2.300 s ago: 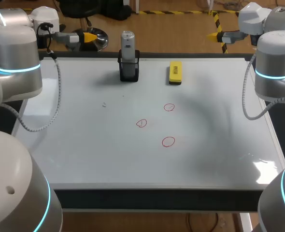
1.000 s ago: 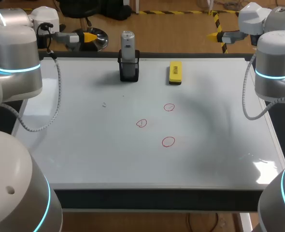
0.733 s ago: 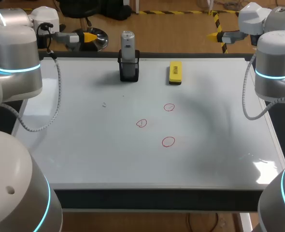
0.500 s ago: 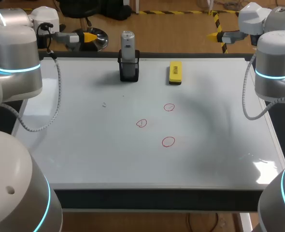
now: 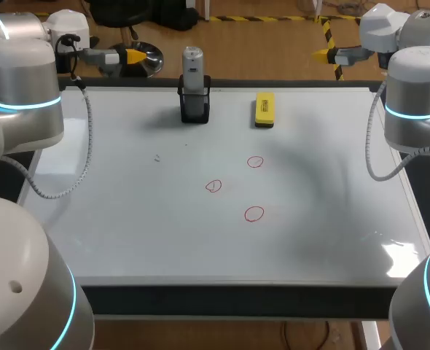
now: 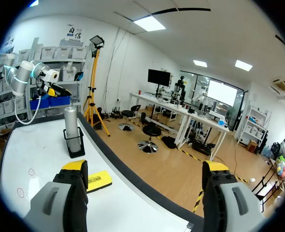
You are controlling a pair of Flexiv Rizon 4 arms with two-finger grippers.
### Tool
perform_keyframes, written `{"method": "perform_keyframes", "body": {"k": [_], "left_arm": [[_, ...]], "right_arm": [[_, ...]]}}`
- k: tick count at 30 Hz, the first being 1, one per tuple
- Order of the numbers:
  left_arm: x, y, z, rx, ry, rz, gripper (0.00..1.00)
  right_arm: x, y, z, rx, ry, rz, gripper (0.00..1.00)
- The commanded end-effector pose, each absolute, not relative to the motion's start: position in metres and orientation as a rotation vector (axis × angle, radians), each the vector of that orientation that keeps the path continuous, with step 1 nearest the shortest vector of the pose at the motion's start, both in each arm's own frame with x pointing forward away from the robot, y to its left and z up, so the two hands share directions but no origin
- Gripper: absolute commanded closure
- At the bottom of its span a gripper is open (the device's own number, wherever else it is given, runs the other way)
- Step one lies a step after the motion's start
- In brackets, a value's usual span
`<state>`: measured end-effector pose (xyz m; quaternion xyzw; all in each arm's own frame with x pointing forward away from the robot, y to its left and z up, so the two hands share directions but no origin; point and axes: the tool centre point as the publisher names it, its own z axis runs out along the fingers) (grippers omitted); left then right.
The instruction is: Pick up the inspection probe, press it on each red-marked spot on the whiteboard one by one, put down the probe, pick up the eraser, and wipe off all the red marks.
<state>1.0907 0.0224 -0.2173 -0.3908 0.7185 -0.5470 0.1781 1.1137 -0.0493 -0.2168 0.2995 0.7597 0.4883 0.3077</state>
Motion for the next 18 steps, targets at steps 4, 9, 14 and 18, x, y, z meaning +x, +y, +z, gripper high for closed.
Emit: {"method": "perform_keyframes", "body": {"k": [4, 9, 14, 18], "left_arm": [[1.089, 0.017, -0.217, -1.054, 2.064, -1.588, 0.00], [1.082, 0.008, -0.216, -0.971, 2.108, -1.654, 0.00], [1.073, -0.003, -0.214, -0.846, 2.130, -1.749, 0.00], [1.067, -0.017, -0.217, -0.737, 2.166, -1.769, 0.00]], "right_arm": [[1.114, -0.050, -0.216, 0.792, 2.012, 1.290, 0.00], [1.114, -0.050, -0.216, 0.792, 2.012, 1.290, 0.00], [1.114, -0.050, -0.216, 0.792, 2.012, 1.290, 0.00], [1.114, -0.050, -0.216, 0.792, 2.012, 1.290, 0.00]]}}
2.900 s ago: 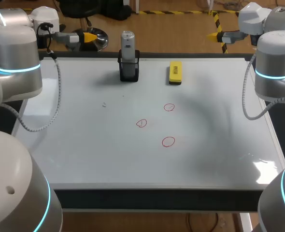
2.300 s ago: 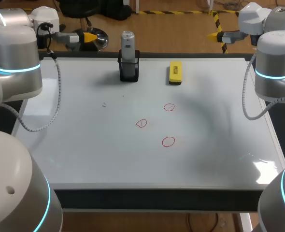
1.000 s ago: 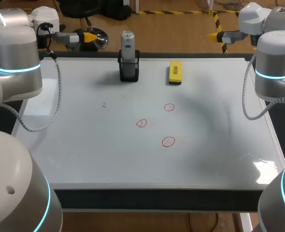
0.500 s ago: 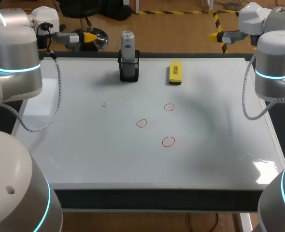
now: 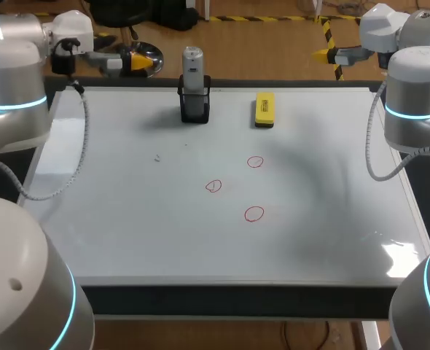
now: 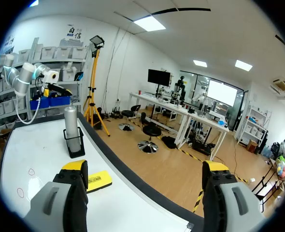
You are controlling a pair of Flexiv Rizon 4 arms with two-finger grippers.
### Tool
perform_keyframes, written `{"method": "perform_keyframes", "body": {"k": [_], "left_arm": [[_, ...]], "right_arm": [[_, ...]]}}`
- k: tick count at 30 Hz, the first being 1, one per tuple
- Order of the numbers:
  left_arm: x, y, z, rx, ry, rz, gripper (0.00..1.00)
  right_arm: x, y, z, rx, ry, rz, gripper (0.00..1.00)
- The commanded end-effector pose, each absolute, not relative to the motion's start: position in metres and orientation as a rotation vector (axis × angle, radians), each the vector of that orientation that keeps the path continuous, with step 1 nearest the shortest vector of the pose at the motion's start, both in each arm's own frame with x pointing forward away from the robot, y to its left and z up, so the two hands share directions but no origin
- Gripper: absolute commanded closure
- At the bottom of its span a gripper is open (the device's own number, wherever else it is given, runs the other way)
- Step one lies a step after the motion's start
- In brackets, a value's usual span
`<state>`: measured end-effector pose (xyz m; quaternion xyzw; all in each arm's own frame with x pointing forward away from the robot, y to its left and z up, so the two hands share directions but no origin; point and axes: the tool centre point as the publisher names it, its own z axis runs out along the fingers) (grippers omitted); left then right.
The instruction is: Pick up the inspection probe, press it on each red-marked spot on the whiteboard one by one, put down the probe, pick up the eraser, and wipe off all the red marks.
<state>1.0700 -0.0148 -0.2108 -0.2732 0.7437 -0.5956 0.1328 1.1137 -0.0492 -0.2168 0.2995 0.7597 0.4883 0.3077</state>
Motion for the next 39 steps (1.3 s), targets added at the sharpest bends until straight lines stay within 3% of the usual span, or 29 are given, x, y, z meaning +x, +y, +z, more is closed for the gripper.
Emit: {"method": "perform_keyframes", "body": {"k": [1, 39], "left_arm": [[1.066, -0.020, -0.217, -0.713, 2.176, -1.780, 0.00], [1.055, -0.096, -0.235, -0.231, 2.285, -2.141, 0.00]], "right_arm": [[1.114, -0.050, -0.216, 0.792, 2.012, 1.290, 0.00], [1.114, -0.050, -0.216, 0.792, 2.012, 1.290, 0.00]]}}
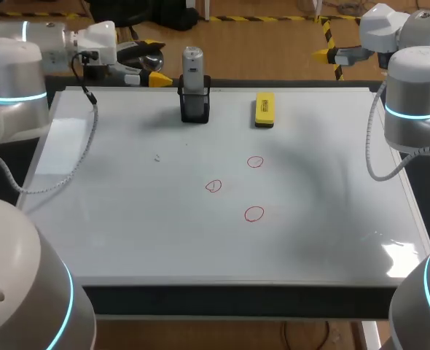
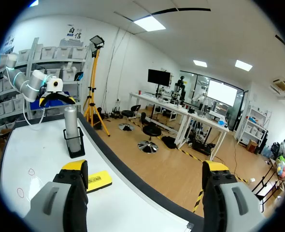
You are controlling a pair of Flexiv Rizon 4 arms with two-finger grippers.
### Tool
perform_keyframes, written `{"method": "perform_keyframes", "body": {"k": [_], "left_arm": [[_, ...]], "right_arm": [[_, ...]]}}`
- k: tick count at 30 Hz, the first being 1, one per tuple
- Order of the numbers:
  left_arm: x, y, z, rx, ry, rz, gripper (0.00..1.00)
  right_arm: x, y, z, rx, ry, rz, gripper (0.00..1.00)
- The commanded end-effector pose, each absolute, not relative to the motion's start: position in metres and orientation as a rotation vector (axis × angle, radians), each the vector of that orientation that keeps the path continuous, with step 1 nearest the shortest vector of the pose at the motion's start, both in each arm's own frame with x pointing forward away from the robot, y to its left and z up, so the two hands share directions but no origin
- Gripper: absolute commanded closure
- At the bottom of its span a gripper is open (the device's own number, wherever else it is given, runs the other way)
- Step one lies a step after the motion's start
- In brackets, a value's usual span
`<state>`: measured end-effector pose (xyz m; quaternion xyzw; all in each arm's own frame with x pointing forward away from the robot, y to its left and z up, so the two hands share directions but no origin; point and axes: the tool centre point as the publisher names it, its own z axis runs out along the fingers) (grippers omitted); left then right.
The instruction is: Pick up the inspection probe, press it on each red-marked spot on the whiteboard one by one, put down the probe, pick up the eraser, and wipe off all the red marks.
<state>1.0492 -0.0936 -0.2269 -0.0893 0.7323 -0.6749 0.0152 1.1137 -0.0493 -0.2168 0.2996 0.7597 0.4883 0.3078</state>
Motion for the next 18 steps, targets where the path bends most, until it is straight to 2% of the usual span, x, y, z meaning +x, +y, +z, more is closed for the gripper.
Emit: {"method": "perform_keyframes", "body": {"k": [1, 18], "left_arm": [[1.0563, -0.0972, -0.2364, -0.230, 2.300, -2.138, 0.00], [1.0574, -0.0992, -0.2336, -0.214, 2.291, -2.151, 0.00]], "right_arm": [[1.1140, -0.0495, -0.2165, 0.792, 2.012, 1.290, 0.00], [1.1140, -0.0495, -0.2165, 0.792, 2.012, 1.290, 0.00]]}}
